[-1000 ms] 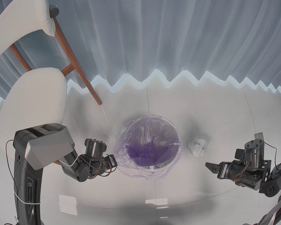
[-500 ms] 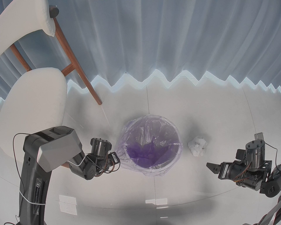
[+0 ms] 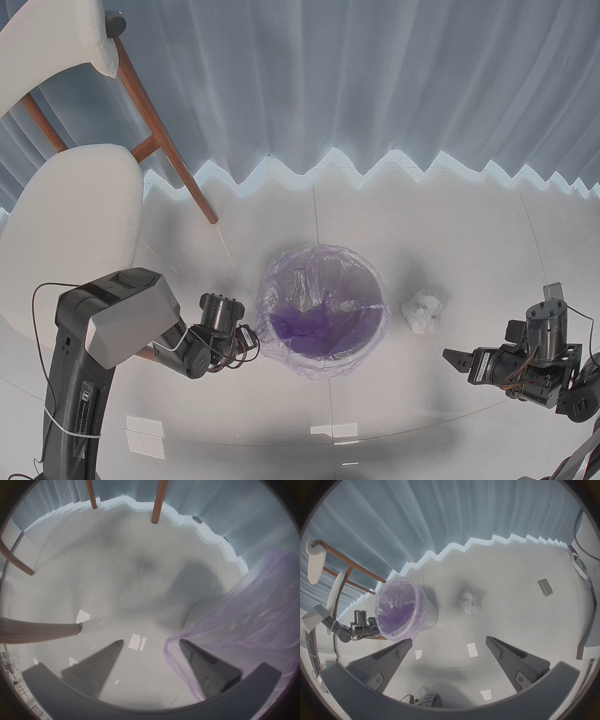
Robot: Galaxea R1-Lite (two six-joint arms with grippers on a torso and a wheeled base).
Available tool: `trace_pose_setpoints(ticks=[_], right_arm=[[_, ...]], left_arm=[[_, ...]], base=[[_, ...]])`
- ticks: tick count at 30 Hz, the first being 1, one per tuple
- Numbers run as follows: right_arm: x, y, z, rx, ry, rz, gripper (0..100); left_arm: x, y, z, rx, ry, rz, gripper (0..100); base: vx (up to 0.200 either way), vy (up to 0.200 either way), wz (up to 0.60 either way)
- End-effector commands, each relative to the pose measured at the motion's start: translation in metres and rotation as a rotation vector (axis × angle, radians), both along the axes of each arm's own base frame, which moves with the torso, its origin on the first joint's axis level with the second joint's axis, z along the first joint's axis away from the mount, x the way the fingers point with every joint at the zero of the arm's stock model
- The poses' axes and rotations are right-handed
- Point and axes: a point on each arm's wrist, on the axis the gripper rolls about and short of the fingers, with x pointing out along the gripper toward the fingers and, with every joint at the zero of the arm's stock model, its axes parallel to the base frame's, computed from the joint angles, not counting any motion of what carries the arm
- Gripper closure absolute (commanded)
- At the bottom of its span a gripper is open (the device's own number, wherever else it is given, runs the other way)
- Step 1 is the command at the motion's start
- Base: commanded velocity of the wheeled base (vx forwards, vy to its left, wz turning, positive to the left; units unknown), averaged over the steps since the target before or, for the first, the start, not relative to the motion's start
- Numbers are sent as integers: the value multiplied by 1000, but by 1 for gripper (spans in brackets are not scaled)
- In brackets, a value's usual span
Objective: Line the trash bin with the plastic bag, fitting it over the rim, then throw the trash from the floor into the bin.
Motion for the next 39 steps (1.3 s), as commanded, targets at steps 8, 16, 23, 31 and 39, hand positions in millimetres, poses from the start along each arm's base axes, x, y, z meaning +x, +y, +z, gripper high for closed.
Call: trace_pose_setpoints(ticks=[8, 16, 23, 31, 39], right_arm=[[-16, -4, -3, -10, 16, 5, 0], [-6, 3, -6, -15, 37, 57, 0], [19, 26, -16, -49, 64, 161, 0], [46, 47, -40, -65, 120, 210, 0], [86, 55, -52, -45, 88, 171, 0]], left_arm=[[-26, 4, 60, -50, -135, -10, 0], [-113, 15, 123, -73, -205, -84, 0], [-168, 46, 195, -125, -472, -106, 0], [-207, 62, 236, -101, -677, -231, 0], [-252, 102, 239, -33, -765, -172, 0]], base=[[0, 0, 0], [0, 0, 0], [0, 0, 0], [0, 0, 0], [0, 0, 0]])
